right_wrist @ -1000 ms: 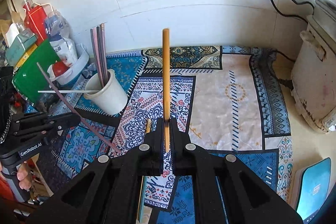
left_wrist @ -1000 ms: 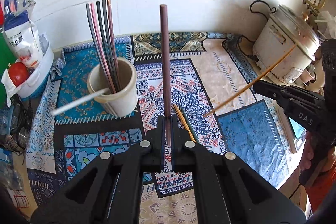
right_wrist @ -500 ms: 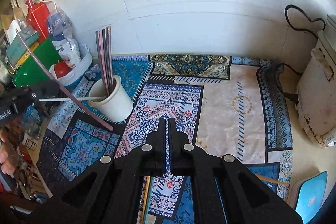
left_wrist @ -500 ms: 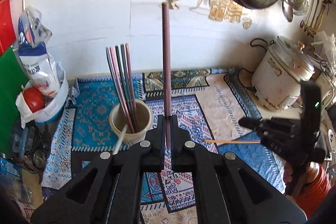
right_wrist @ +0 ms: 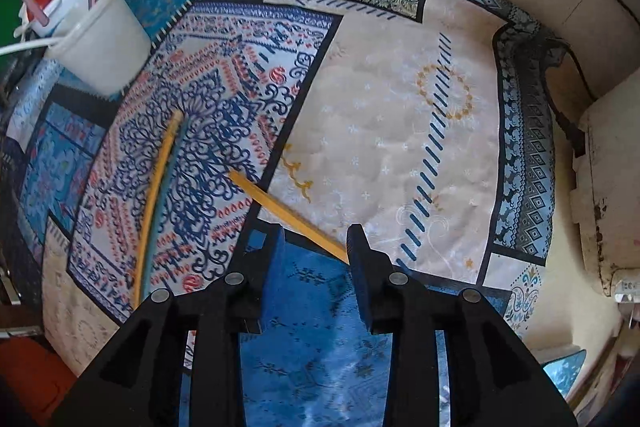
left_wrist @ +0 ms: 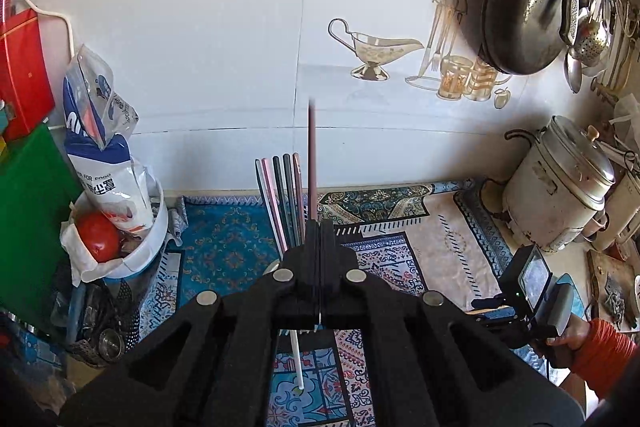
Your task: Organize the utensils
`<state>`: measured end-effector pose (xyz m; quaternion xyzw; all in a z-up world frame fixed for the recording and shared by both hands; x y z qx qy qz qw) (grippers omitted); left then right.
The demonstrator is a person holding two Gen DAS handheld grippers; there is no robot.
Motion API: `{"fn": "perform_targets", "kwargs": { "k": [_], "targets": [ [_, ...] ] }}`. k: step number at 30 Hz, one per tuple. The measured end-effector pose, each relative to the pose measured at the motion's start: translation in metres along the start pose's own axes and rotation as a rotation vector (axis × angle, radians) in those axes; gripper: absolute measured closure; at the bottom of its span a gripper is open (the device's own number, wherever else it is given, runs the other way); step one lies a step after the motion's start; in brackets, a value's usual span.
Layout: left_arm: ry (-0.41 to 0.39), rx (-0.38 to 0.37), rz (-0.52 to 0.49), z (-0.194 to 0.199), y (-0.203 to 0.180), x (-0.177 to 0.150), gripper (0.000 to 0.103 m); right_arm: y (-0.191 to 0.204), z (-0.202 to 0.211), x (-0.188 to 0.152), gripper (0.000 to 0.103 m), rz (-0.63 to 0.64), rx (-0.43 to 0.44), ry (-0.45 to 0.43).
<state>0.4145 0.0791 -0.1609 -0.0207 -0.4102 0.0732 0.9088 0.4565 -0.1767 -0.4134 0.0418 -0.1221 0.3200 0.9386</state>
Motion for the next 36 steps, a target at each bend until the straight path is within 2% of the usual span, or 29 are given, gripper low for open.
{"fn": "perform_targets", "kwargs": {
  "k": [7, 9, 11, 16, 19, 25, 34, 36],
  "targets": [
    [0.023, 0.027, -0.003, -0.018, 0.008, -0.001, 0.103, -0.003, -0.014, -0.012, 0.074, 0.056, 0.020, 0.081],
    [0.031, 0.034, -0.001, -0.022, 0.010, -0.002, 0.103, -0.002, -0.014, -0.013, 0.074, 0.066, 0.022, 0.077],
    [0.044, 0.036, 0.013, -0.025, 0.013, -0.005, 0.103, -0.004, -0.015, -0.014, 0.077, 0.060, 0.019, 0.073],
    [0.073, 0.031, 0.053, -0.029, 0.020, -0.013, 0.103, -0.001, -0.015, -0.009, 0.095, 0.017, 0.011, 0.055],
    [0.080, 0.031, 0.053, -0.028, 0.018, -0.017, 0.103, 0.004, -0.014, -0.001, 0.097, -0.027, 0.036, 0.040],
    [0.101, 0.032, 0.009, -0.025, 0.004, -0.024, 0.101, 0.011, 0.001, 0.011, 0.097, -0.088, 0.062, -0.049],
    [0.106, 0.043, -0.024, -0.017, -0.009, -0.028, 0.096, 0.020, 0.076, 0.040, 0.097, -0.133, 0.093, -0.307],
    [0.107, 0.049, -0.021, -0.014, -0.007, -0.027, 0.090, 0.025, 0.088, 0.044, 0.097, -0.135, 0.104, -0.350]
  ]
}}
Point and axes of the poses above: each gripper's, at about its wrist camera, not at the fingertips, and z roughly against the way its jaws point, y to its left, x to its top, the point moved 9 cm from there along -z, roughly the way its jaws point, and after that the axes turned 1 degree about x, right-handed, at the moved point
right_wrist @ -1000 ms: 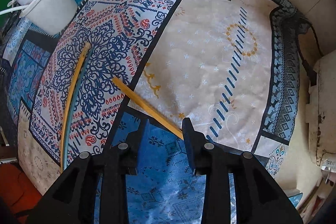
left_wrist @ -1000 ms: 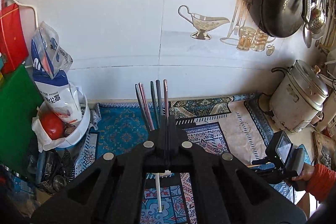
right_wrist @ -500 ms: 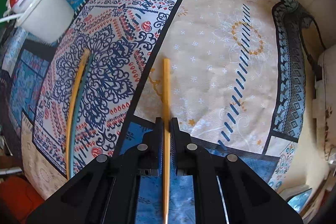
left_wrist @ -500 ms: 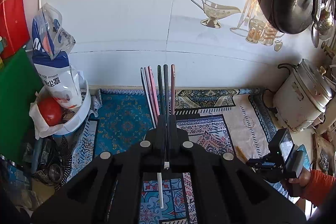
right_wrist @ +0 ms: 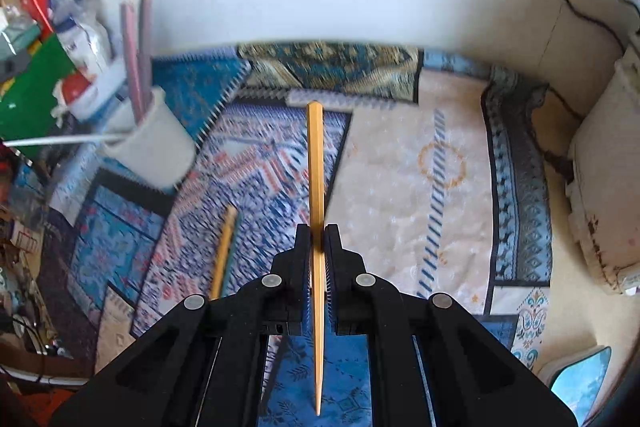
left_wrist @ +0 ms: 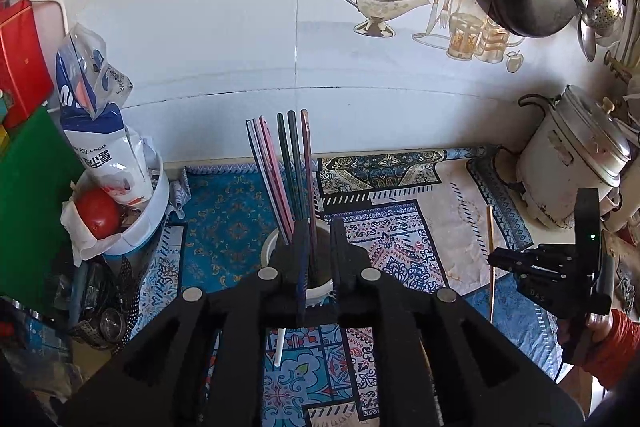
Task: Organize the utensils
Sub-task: 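Lift the yellow chopstick and lower it into the white cup with the right tool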
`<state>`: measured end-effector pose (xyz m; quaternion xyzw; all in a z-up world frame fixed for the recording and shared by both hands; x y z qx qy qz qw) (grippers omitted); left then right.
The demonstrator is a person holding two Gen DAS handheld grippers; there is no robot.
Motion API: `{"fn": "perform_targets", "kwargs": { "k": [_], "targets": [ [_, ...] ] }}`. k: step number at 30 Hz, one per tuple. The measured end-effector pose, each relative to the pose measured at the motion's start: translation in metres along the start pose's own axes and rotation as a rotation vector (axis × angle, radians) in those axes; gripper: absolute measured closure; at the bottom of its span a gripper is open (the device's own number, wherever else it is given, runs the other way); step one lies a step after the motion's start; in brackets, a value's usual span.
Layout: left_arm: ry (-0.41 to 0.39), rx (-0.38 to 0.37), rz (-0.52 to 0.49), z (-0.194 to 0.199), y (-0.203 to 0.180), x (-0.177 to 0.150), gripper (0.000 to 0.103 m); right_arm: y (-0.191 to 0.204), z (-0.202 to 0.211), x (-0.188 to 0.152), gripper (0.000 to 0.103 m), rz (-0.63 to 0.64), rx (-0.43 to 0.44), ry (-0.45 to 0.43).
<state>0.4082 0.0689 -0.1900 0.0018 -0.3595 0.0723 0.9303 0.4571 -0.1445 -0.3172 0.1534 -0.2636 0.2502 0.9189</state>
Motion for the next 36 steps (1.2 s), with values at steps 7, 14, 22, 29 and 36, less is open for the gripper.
{"fn": "perform_targets", "kwargs": {
  "k": [7, 14, 22, 29, 36],
  "targets": [
    [-0.022, 0.032, 0.031, 0.011, 0.018, 0.007, 0.065, 0.023, 0.026, 0.030, 0.097, 0.023, 0.043, -0.134],
    [-0.047, 0.070, 0.058, 0.021, 0.045, 0.010, 0.040, 0.061, 0.051, 0.079, 0.098, 0.066, 0.098, -0.262],
    [-0.052, 0.107, 0.103, 0.026, 0.085, 0.007, 0.038, 0.124, 0.076, 0.134, 0.098, 0.129, 0.185, -0.389],
    [-0.043, 0.123, 0.117, 0.026, 0.108, 0.000, 0.038, 0.168, 0.038, 0.143, 0.098, 0.211, 0.200, -0.316],
    [-0.021, 0.133, 0.090, 0.019, 0.115, -0.011, 0.038, 0.183, -0.014, 0.126, 0.097, 0.240, 0.174, -0.160]
  ]
}}
Point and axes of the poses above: each gripper's, at about its wrist camera, not at the fingertips, and z roughly against the way its jaws point, y to its left, x to its top, the point moved 9 cm from there along -z, roughly the way its jaws point, and after that the axes turned 1 degree about x, right-handed, at the moved point
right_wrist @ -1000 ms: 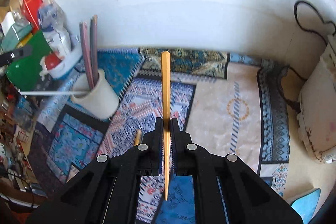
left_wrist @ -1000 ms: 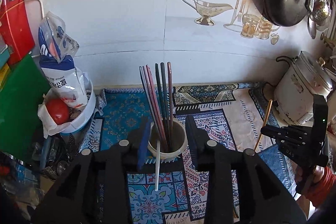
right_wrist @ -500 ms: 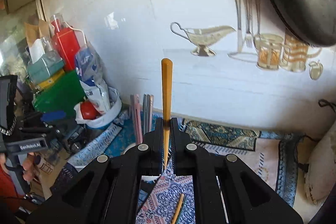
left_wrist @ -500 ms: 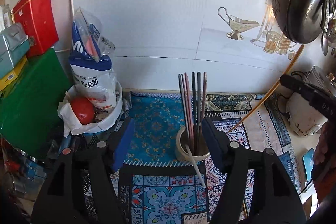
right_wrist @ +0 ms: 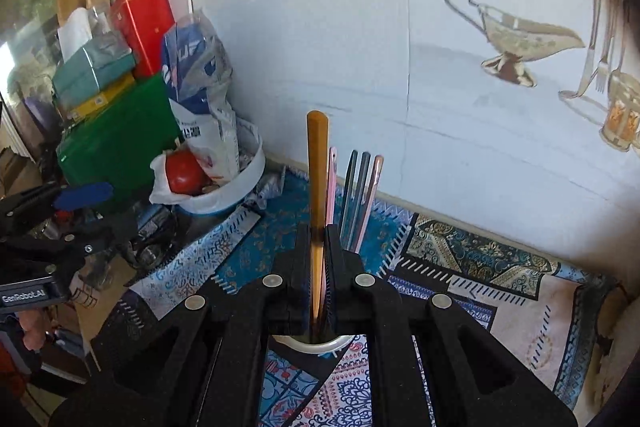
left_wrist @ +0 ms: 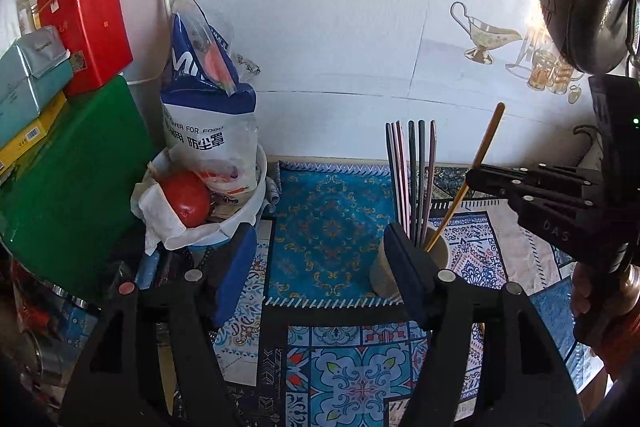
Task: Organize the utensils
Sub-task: 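Lift the yellow chopstick and lower it into the white cup with the right tool, then open both tools and move them back over the chopsticks on the rug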
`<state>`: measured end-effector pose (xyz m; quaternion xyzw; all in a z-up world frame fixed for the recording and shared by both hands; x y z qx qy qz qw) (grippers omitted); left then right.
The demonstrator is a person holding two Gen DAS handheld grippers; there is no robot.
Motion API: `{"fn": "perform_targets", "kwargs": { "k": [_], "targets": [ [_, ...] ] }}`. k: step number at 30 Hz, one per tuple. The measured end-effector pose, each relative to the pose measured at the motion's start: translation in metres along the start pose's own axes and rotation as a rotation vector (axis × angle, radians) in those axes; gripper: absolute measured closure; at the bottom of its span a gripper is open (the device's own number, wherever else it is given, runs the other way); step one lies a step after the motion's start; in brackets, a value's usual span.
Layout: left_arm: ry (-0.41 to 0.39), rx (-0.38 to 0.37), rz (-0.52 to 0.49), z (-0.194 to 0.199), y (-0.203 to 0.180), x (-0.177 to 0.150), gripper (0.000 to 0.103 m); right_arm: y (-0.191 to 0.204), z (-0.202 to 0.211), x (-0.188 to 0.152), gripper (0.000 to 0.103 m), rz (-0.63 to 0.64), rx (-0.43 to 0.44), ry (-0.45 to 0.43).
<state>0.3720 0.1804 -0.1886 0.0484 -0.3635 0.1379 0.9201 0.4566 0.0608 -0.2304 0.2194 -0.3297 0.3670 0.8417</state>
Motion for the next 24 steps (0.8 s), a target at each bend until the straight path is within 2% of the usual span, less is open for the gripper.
{"fn": "perform_targets", "kwargs": {
  "k": [7, 14, 19, 22, 24],
  "targets": [
    [0.024, -0.030, -0.009, -0.004, -0.007, -0.011, 0.038, 0.001, -0.019, -0.015, 0.097, 0.005, -0.014, 0.087],
    [0.026, -0.061, -0.030, 0.002, -0.027, -0.015, 0.038, 0.004, 0.002, -0.026, 0.093, 0.036, -0.034, 0.114],
    [0.023, -0.101, -0.045, 0.011, -0.052, -0.018, 0.038, 0.000, 0.033, -0.037, 0.076, 0.055, -0.071, 0.075],
    [0.031, -0.137, -0.061, 0.014, -0.073, -0.022, 0.038, -0.009, 0.053, -0.049, 0.070, 0.032, -0.068, 0.067],
    [0.040, -0.166, -0.079, 0.016, -0.091, -0.028, 0.036, -0.019, 0.065, -0.060, 0.069, 0.001, -0.063, 0.074]
  ]
}}
Point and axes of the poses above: each gripper's, at about its wrist camera, not at the fingertips, and z roughly against the way its jaws point, y to its left, x to its top, the point moved 9 cm from there along -z, roughly the way its jaws point, and after that the axes turned 1 degree about x, right-handed, at the moved point
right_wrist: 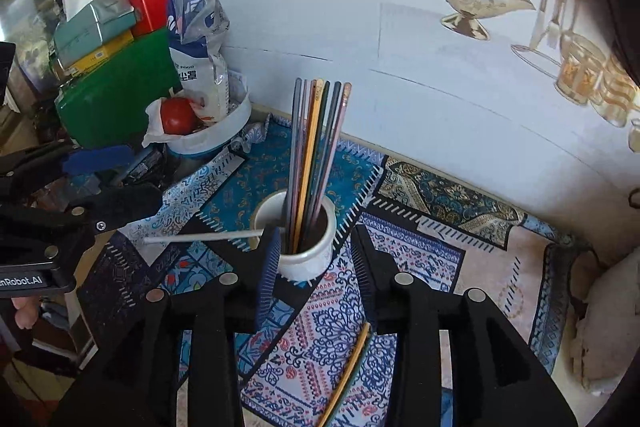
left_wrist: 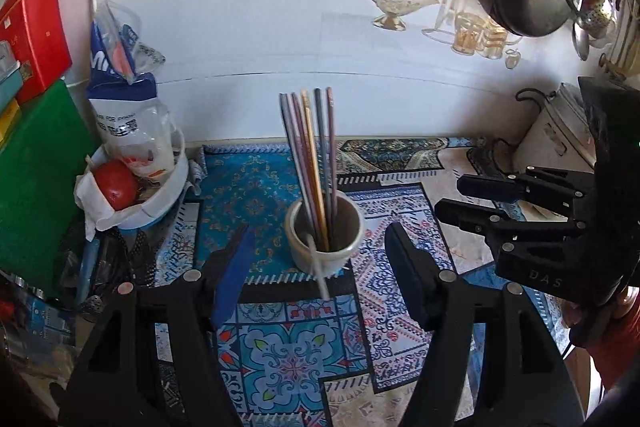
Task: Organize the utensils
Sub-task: 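Open both tools and move them back over the chopsticks on the rug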
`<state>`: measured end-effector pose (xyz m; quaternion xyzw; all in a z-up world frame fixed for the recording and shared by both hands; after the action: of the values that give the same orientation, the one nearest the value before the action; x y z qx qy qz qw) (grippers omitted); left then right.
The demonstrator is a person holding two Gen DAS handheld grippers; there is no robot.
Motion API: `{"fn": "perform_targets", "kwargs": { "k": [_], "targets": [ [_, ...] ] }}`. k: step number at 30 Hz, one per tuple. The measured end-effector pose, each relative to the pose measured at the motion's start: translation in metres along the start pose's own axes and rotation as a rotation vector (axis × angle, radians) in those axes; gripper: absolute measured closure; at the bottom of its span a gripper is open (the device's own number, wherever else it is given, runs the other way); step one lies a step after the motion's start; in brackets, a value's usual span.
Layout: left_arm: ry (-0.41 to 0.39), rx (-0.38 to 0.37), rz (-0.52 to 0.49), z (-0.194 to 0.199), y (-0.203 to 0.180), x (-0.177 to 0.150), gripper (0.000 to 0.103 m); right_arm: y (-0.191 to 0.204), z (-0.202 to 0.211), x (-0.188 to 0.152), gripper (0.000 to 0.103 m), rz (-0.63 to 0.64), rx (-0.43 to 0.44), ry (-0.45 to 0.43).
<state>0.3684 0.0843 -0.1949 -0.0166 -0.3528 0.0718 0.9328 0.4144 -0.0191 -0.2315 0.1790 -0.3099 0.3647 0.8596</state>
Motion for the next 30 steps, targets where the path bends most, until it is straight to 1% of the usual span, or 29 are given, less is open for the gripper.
{"fn": "perform_targets", "kwargs": {
  "k": [2, 5, 10, 13, 17, 20, 22, 23, 27, 30],
  "targets": [
    [0.014, -0.028, -0.016, -0.003, -0.019, -0.006, 0.036, -0.010, 0.009, -0.013, 0.069, -0.021, -0.008, 0.008],
    [0.052, -0.073, -0.031, -0.013, -0.047, -0.018, 0.036, -0.027, 0.018, -0.037, 0.069, -0.048, -0.047, 0.027],
    [0.152, -0.116, -0.058, -0.045, -0.085, -0.050, 0.036, -0.055, 0.024, -0.085, 0.069, -0.106, -0.104, 0.083],
    [0.232, -0.105, -0.072, -0.073, -0.099, -0.077, 0.036, -0.067, 0.020, -0.113, 0.069, -0.139, -0.124, 0.125],
    [0.352, -0.097, -0.066, -0.109, -0.108, -0.119, 0.036, -0.080, 0.009, -0.147, 0.069, -0.180, -0.139, 0.177],
    [0.418, -0.092, -0.061, -0.128, -0.112, -0.144, 0.045, -0.086, 0.003, -0.173, 0.069, -0.207, -0.137, 0.211],
    [0.447, -0.100, -0.053, -0.136, -0.115, -0.156, 0.051, -0.087, -0.001, -0.188, 0.069, -0.218, -0.139, 0.236],
    [0.457, -0.102, -0.049, -0.139, -0.117, -0.161, 0.056, -0.087, -0.004, -0.195, 0.069, -0.223, -0.139, 0.247],
    [0.485, -0.132, -0.015, -0.151, -0.124, -0.170, 0.070, -0.083, -0.012, -0.217, 0.069, -0.249, -0.118, 0.276],
    [0.495, -0.157, 0.023, -0.158, -0.127, -0.173, 0.075, -0.080, -0.017, -0.226, 0.069, -0.260, -0.114, 0.285]
  ]
}}
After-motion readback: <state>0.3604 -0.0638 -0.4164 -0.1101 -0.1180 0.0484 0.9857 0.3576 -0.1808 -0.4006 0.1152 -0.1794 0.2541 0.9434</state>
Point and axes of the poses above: each gripper's, at about its wrist camera, not at the fingertips, and z roughly against the way its jaws point, y to its left, x to its top, the point moved 9 cm from there along -z, roughly the way its jaws point, and after that the axes turned 1 degree about x, right-handed, at the moved point
